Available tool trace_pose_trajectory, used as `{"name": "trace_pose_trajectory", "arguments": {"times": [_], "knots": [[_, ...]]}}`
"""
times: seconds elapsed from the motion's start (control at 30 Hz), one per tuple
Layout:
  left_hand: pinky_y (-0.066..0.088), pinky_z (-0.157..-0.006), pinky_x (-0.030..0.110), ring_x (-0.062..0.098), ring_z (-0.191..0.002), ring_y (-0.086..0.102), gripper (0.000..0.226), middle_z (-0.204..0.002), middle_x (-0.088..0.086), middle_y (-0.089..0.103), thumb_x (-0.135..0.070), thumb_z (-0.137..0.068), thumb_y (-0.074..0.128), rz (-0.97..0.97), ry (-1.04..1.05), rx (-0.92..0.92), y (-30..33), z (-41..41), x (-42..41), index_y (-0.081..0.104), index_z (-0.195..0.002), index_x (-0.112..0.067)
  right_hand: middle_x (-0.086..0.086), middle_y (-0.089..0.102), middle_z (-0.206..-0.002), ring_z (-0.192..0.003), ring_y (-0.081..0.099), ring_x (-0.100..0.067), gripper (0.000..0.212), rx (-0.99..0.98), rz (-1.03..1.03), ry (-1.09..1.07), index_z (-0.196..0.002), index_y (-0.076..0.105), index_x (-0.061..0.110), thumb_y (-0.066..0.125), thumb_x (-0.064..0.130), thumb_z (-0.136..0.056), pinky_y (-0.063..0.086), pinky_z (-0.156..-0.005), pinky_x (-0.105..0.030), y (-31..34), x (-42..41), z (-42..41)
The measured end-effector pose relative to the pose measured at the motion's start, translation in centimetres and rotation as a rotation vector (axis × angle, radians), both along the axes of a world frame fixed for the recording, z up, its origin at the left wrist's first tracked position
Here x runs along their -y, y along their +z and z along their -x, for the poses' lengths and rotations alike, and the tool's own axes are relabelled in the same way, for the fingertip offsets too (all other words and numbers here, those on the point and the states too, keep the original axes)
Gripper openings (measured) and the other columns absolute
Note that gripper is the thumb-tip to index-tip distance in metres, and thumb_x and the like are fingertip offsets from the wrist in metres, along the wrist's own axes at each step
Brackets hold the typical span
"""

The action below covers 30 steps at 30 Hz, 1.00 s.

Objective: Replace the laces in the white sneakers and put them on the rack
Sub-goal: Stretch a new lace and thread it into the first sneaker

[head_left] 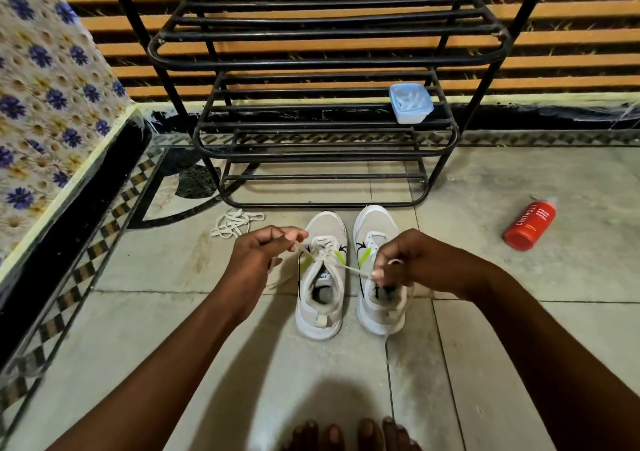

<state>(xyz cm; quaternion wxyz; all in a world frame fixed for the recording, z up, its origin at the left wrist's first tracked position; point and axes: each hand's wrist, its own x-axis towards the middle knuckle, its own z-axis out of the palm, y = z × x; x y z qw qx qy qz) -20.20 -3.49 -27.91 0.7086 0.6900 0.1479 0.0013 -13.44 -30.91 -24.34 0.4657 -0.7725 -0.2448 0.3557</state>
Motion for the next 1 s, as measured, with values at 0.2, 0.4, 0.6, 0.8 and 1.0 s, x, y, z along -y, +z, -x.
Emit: {"name": "trace_pose_trajectory", "arguments": {"times": [0.2,0.4,0.6,0.8,1.0], "knots": [[0.048,-0.069,0.015,0.005,-0.088,0.071,0.016,-0.101,0.01,0.079,-0.017,-0.097,0.07,0.044,0.121,0.057,-0.2,-0.5,2.6,0.075,-0.093,-0.001,-0.012,0.074,-0.114,-0.1,0.069,-0.012,0.014,-0.049,-0.411,-0.295,-0.086,0.075,0.003,0.064,0.002,-0.095,0.049,-0.078,-0.018,-1.6,-3.3,0.5],[0.055,-0.081,0.019,0.019,-0.095,0.077,0.019,-0.101,0.012,0.08,0.002,-0.09,0.073,0.017,0.1,0.126,-0.8,-0.9,2.7,0.077,-0.108,0.002,-0.017,0.077,-0.097,-0.094,0.075,-0.026,0.012,-0.066,-0.563,-0.606,-0.099,0.071,-0.005,0.062,0.003,-0.097,0.053,-0.074,-0.025,-3.3,-6.8,1.0],[0.059,-0.077,0.026,0.016,-0.077,0.073,0.014,-0.08,0.01,0.077,0.017,-0.075,0.078,-0.09,0.043,0.195,-1.2,-0.8,2.1,0.076,-0.087,0.009,-0.015,0.075,-0.092,-0.074,0.073,-0.018,0.011,0.196,-0.429,-0.651,-0.099,0.072,-0.006,0.062,-0.009,-0.093,0.058,-0.069,-0.026,-4.3,-7.6,0.4],[0.06,-0.074,0.03,0.022,-0.073,0.072,0.023,-0.077,0.019,0.072,0.014,-0.067,0.086,-0.148,0.044,0.205,-1.0,-1.0,2.4,0.068,-0.075,0.003,0.007,0.077,-0.082,-0.077,0.074,-0.009,0.021,0.388,-0.279,-0.611,-0.087,0.08,0.014,0.074,-0.005,-0.084,0.06,-0.078,-0.031,-5.1,-7.9,0.3],[0.054,-0.066,0.024,0.022,-0.059,0.058,0.072,-0.108,0.01,0.061,0.01,-0.067,0.089,-0.142,0.01,0.182,-0.4,-0.9,2.3,0.06,-0.127,-0.019,0.011,0.075,-0.079,-0.075,0.071,-0.007,0.024,0.473,-0.213,-0.536,-0.082,0.076,0.018,0.07,-0.005,-0.083,0.059,-0.078,-0.031,-5.2,-8.5,0.3]]}}
